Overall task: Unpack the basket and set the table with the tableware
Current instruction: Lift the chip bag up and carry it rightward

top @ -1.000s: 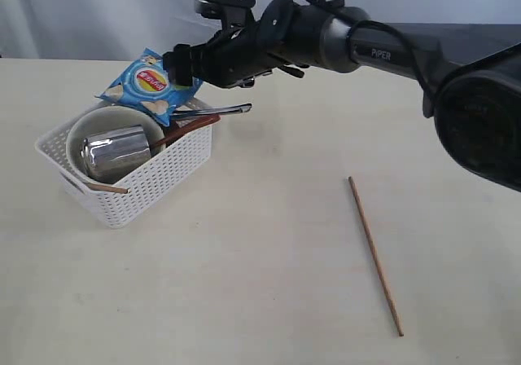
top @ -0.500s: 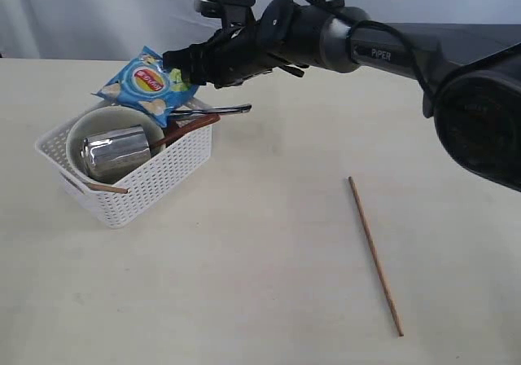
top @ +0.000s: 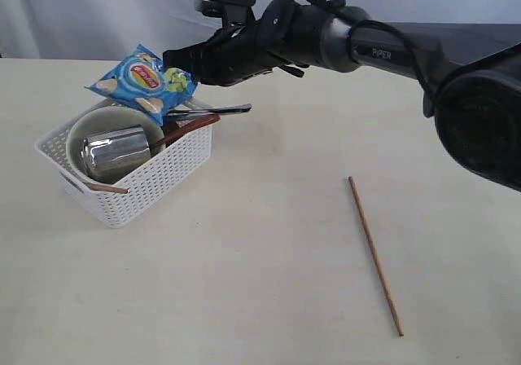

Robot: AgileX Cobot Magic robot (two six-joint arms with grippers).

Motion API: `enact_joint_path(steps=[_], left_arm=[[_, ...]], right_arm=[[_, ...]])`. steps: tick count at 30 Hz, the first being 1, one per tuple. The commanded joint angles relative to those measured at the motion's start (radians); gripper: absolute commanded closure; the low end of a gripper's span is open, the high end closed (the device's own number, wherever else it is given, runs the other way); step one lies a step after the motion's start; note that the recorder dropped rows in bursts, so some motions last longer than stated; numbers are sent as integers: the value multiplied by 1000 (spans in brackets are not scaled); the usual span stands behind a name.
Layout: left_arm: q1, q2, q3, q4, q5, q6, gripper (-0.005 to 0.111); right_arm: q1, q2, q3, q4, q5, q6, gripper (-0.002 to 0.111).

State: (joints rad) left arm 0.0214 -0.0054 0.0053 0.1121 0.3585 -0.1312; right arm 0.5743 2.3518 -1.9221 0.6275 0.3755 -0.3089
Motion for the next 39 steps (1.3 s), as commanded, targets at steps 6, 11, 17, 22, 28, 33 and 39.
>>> enact_joint_path(steps=[6, 11, 17, 22, 28, 33, 39], left_arm=[[-5, 5, -5, -8, -9, 4, 107], [-5, 5, -5, -8, -9, 4, 107], [-5, 5, -5, -8, -9, 4, 107], [-5, 5, -5, -8, -9, 4, 107], [-5, 5, -5, -8, -9, 4, 107], [-5, 5, -5, -8, -9, 4, 107], [-5, 5, -5, -8, -9, 4, 107]], right_arm=[[-1, -13, -7, 2, 57, -6, 109], [-1, -57, -7, -3, 84, -6, 109], [-1, -106, -7, -3, 139, -9, 109], [-1, -141, -7, -3, 171, -9, 109], [-1, -186, -7, 1, 203, -9, 109], [-1, -219, -7, 1, 225, -9, 109], [-1, -272, -7, 1, 244, 1, 109]])
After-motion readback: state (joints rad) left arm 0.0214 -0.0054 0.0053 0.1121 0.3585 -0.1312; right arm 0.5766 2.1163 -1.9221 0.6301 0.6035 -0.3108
